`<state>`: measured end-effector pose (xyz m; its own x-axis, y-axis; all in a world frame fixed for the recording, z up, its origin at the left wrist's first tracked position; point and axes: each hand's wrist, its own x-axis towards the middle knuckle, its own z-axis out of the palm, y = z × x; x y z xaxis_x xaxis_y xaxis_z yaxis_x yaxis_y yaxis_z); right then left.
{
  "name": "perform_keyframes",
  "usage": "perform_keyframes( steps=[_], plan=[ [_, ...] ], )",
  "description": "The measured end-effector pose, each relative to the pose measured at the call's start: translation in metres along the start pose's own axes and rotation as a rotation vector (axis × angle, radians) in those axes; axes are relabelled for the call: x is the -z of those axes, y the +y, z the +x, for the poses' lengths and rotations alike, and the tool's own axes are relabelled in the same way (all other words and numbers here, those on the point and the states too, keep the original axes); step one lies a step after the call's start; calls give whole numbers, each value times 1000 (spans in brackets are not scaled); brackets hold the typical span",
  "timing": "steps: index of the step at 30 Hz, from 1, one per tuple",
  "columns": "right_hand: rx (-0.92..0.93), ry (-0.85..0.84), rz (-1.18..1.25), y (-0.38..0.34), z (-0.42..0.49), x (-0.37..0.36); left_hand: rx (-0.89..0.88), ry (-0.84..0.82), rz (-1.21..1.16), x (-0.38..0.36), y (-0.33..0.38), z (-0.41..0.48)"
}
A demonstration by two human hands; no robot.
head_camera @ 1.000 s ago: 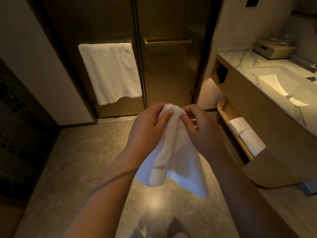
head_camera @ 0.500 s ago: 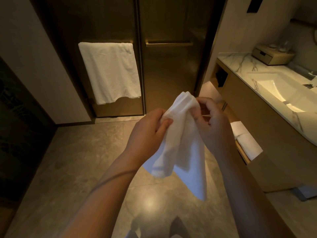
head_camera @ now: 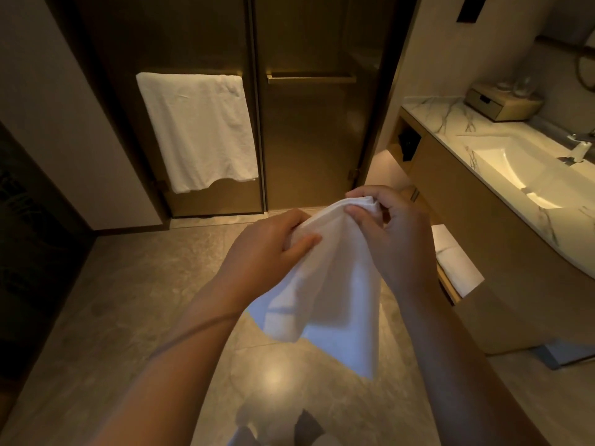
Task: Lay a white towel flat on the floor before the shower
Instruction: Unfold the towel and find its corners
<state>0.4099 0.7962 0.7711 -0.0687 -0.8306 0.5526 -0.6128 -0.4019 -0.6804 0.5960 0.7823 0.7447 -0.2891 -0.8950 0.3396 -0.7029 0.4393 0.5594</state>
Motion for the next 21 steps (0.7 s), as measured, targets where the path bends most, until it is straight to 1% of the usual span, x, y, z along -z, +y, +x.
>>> perform_keyframes(
  steps=[3, 5, 8, 11, 14, 18, 21],
  plan=[
    [-11, 28, -19, 3, 4, 3, 107, -120, 2, 0, -14, -9],
    [-15, -6, -66, 6, 6, 6, 121, -116, 32, -2, -18, -11],
    [-5, -115, -168, 11, 9, 13, 68, -61, 112, -1, -16, -7],
    [16, -233, -261, 12, 9, 17, 9, -27, 139, 1, -9, 0],
    [9, -355, -342, 9, 5, 11, -63, -28, 204, -2, 0, 4],
    [-49, -440, -420, 7, 4, 3, -114, -41, 247, -4, 1, 5],
    [-8, -439, -457, 7, 5, -2, -109, -32, 265, 0, -7, 2]
  ],
)
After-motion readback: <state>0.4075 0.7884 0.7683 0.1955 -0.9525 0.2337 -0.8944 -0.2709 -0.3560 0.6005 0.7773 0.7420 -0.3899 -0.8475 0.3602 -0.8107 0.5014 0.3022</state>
